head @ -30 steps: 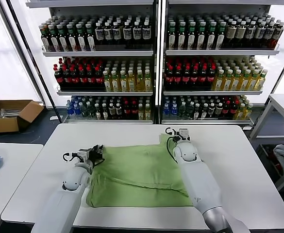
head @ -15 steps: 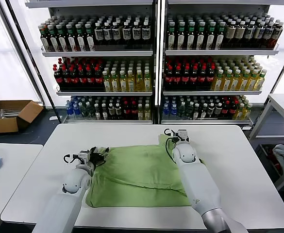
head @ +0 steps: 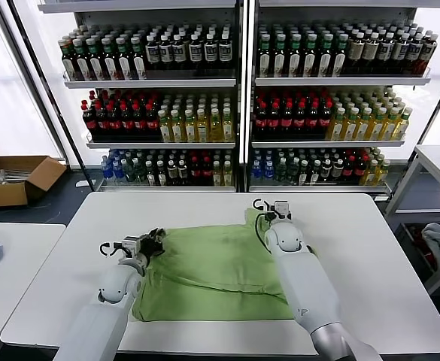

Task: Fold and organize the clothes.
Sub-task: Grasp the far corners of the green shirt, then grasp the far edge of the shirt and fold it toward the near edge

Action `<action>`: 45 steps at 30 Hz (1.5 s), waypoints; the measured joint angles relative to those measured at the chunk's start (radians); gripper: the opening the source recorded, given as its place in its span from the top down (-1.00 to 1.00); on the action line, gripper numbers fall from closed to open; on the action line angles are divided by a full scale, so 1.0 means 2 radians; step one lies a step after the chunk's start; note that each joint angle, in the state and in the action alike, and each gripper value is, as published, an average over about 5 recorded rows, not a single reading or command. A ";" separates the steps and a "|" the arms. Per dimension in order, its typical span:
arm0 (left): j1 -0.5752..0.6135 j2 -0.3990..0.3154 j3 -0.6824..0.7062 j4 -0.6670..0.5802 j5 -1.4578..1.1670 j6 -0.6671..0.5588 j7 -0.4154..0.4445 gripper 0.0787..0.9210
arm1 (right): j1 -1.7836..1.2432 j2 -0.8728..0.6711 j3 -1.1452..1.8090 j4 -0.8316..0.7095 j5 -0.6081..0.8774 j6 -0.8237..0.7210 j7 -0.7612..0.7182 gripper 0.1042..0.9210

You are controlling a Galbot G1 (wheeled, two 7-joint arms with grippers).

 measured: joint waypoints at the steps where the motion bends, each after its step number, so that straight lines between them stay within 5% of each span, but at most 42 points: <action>1: 0.000 0.000 0.000 0.000 0.000 -0.001 0.000 0.82 | 0.000 0.000 0.000 0.001 0.001 0.000 0.000 0.99; 13: -0.003 -0.003 -0.007 -0.003 -0.004 -0.028 -0.007 0.98 | -0.011 -0.011 -0.001 0.042 0.014 -0.001 0.006 0.99; 45: 0.096 0.023 -0.030 -0.145 0.012 -0.078 -0.006 0.98 | -0.209 -0.082 0.028 0.364 0.030 -0.008 0.039 0.99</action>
